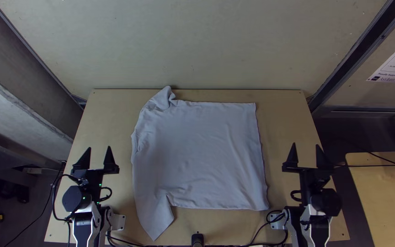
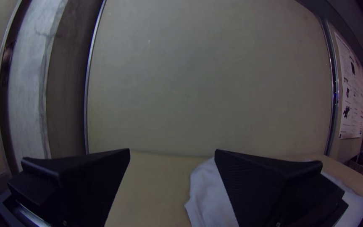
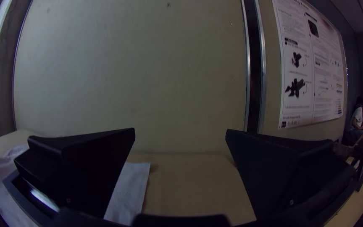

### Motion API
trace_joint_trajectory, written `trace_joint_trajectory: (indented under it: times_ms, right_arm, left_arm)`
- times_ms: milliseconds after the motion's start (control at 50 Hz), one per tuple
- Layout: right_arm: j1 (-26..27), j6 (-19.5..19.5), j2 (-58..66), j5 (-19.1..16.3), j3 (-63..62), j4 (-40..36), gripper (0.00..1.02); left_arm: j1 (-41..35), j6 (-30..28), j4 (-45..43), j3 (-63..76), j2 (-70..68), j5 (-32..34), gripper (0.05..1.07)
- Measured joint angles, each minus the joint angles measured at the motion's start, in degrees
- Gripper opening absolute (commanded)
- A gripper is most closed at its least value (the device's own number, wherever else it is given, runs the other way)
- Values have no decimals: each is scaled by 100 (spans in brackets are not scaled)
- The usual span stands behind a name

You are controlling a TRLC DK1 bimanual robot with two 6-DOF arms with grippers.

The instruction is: Fold the t-shirt

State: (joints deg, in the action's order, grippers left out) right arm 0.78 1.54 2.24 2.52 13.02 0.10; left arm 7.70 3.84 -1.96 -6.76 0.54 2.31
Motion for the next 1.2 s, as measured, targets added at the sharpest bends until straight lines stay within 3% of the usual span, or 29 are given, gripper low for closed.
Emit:
trace_joint_trajectory:
  times_ms: [220,540,1200]
  right_arm:
    - [0,0,809,0,1167,37,99]
    - [-2,0,2247,0,2828,24,99]
    - [-37,-63,6140,2,6618,-549,99]
  left_arm:
    - [7,-87,-214,-846,317,20,102]
    - [-57,-107,-715,-2691,2315,24,102]
    - [-557,-105,-647,-6629,6159,24,102]
